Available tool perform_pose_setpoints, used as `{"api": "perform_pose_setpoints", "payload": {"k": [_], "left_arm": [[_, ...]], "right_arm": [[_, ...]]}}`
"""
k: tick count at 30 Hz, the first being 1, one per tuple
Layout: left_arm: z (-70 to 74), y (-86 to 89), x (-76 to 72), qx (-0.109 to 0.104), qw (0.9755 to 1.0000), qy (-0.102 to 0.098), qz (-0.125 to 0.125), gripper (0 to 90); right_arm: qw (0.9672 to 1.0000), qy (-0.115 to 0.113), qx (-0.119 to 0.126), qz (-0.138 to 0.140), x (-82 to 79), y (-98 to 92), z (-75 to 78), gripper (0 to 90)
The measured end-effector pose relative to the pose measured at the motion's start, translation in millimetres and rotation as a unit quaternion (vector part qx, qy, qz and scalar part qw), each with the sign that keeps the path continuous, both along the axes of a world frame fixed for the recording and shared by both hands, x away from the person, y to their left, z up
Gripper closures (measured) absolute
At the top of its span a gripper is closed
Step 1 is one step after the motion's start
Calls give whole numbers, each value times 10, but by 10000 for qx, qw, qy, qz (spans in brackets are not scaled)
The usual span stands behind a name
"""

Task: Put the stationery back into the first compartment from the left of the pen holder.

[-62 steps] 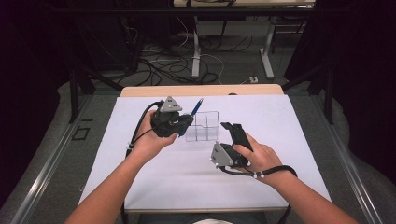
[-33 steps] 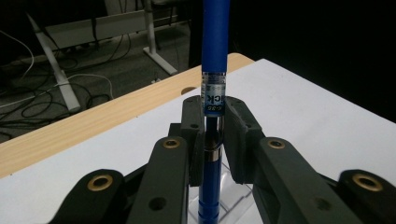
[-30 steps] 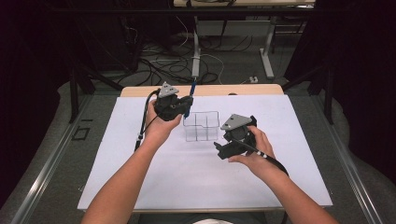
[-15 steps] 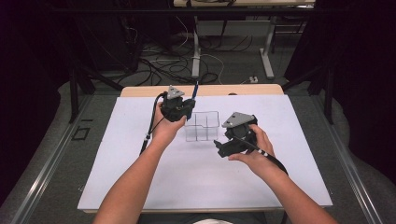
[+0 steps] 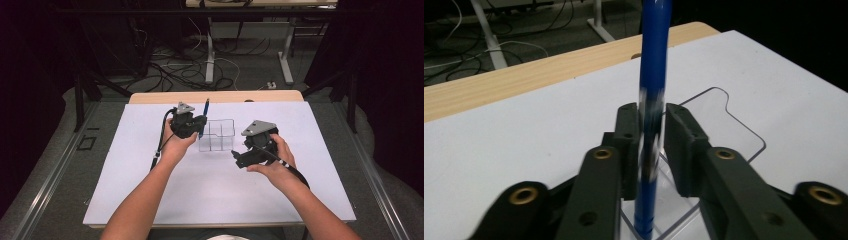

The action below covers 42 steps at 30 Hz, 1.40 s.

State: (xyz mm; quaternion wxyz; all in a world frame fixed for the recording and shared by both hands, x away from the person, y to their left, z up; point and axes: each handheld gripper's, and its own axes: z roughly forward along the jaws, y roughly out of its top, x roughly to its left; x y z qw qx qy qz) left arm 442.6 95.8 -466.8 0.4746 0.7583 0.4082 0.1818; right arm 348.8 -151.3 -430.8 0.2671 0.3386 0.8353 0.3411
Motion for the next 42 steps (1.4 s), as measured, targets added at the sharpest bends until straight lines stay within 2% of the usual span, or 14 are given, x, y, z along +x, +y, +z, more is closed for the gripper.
{"api": "perform_pose_setpoints", "payload": {"k": [1, 3, 8, 9, 12, 14, 16, 19, 22, 26, 29, 35, 37, 42], "left_arm": [[22, 26, -19, 16, 10000, 3, -20, 709], [59, 78, -66, -89, 10000, -17, -26, 661], [163, 264, -186, -177, 9998, 79, -100, 509], [180, 293, -204, -170, 9997, 107, -112, 475], [234, 408, -297, -147, 9999, 20, -37, 408], [256, 479, -347, -235, 9997, 45, -48, 354], [277, 542, -389, -307, 9994, 76, -128, 345], [293, 641, -471, -341, 9994, 24, -60, 340], [276, 734, -556, -448, 9988, 210, 13, 321], [236, 844, -645, -445, 9987, 233, 94, 242], [205, 932, -705, -460, 9986, 228, 87, 188], [112, 1108, -830, -460, 9980, 293, 312, 113], [70, 1171, -859, -414, 9979, 296, 405, 79], [-12, 1287, -891, -518, 9960, 374, 625, 1]], "right_arm": [[10000, 7, 2, -5, 1, -19, -4, 0], [10000, 57, 61, -40, -3, -43, -11, 0], [9996, 75, 199, -188, 13, -147, -59, 0], [9995, 153, 171, -217, 13, -173, -56, 0], [9988, 230, 283, -315, 15, -235, -71, 0], [9981, 280, 373, -398, 17, -283, -81, 0], [9975, 328, 461, -431, 17, -331, -89, 0], [9964, 344, 588, -510, 23, -407, -110, 0], [9952, 393, 680, -587, 20, -479, -132, 0], [9939, 437, 749, -678, 14, -573, -165, 0], [9918, 525, 857, -793, 3, -632, -196, 0], [9890, 570, 1007, -923, -2, -739, -262, 0], [9872, 613, 1110, -971, -8, -757, -279, 0], [9863, 607, 1113, -1054, 0, -791, -329, 0]]}}
